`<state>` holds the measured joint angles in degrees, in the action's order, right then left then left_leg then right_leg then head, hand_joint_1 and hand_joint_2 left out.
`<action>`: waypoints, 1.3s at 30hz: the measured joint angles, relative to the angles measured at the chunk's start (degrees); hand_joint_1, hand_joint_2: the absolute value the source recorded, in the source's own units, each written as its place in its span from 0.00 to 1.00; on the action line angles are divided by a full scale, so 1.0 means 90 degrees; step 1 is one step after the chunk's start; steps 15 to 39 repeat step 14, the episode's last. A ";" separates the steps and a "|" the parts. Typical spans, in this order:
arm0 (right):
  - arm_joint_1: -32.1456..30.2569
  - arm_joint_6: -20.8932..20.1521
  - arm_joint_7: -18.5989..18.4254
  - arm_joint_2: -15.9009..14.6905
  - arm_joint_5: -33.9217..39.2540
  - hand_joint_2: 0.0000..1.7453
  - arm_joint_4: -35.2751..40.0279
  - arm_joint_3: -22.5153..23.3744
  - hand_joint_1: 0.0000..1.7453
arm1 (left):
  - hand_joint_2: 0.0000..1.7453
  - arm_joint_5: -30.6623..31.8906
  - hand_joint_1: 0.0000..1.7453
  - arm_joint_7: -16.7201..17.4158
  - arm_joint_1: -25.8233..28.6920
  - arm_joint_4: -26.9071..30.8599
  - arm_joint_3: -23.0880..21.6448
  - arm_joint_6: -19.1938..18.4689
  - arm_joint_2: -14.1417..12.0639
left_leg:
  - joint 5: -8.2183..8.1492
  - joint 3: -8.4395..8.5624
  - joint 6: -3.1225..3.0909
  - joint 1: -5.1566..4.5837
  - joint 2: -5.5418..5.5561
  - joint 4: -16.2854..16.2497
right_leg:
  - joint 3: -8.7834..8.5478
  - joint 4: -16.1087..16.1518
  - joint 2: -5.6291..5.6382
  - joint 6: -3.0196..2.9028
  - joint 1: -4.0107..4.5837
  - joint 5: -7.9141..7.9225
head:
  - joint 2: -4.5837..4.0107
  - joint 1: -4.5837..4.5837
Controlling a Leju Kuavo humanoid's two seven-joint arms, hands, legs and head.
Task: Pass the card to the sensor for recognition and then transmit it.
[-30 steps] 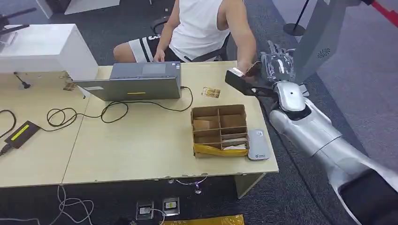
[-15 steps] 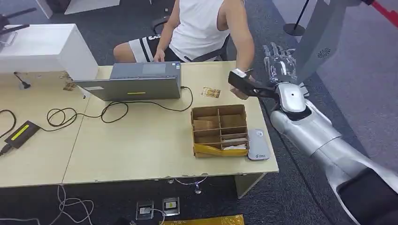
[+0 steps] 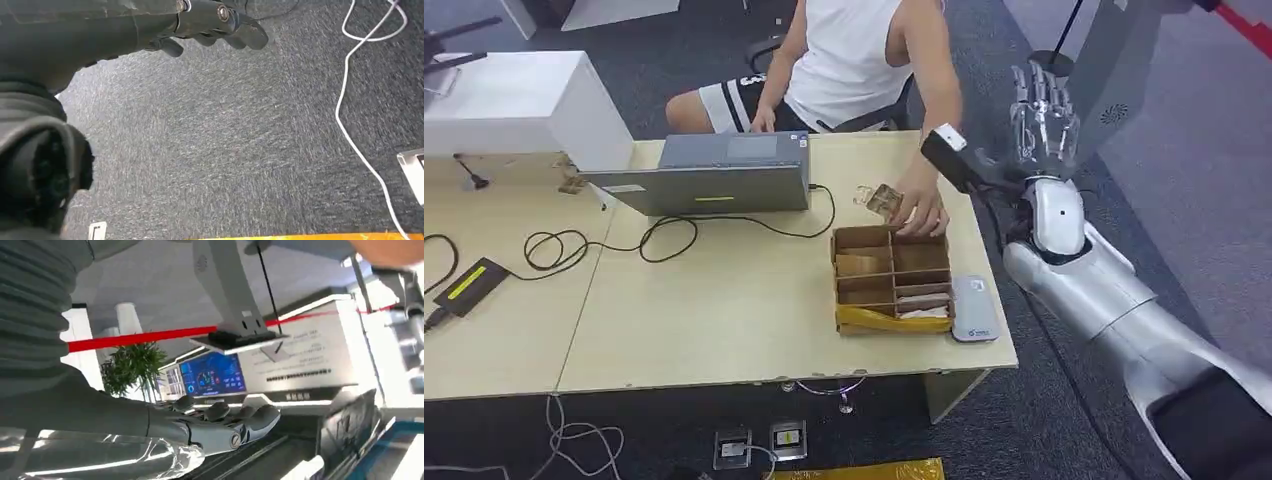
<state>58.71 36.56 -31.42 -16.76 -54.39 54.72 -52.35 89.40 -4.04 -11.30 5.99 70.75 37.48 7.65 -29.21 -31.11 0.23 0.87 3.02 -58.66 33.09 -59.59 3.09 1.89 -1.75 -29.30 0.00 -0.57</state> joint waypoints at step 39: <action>-0.3128 0.0389 -0.0804 -0.1715 -0.2389 1.00 0.3511 0.2940 0.00 | 0.00 -0.0355 0.00 -0.0241 0.0338 0.0000 0.0440 0.0246 -0.0007 | -0.0009 0.0002 -0.0006 -0.0004 -0.0006 0.0000 | -0.0004 0.0019 0.0002 0.0001 -0.0003 0.0000 | 0.0000 0.0000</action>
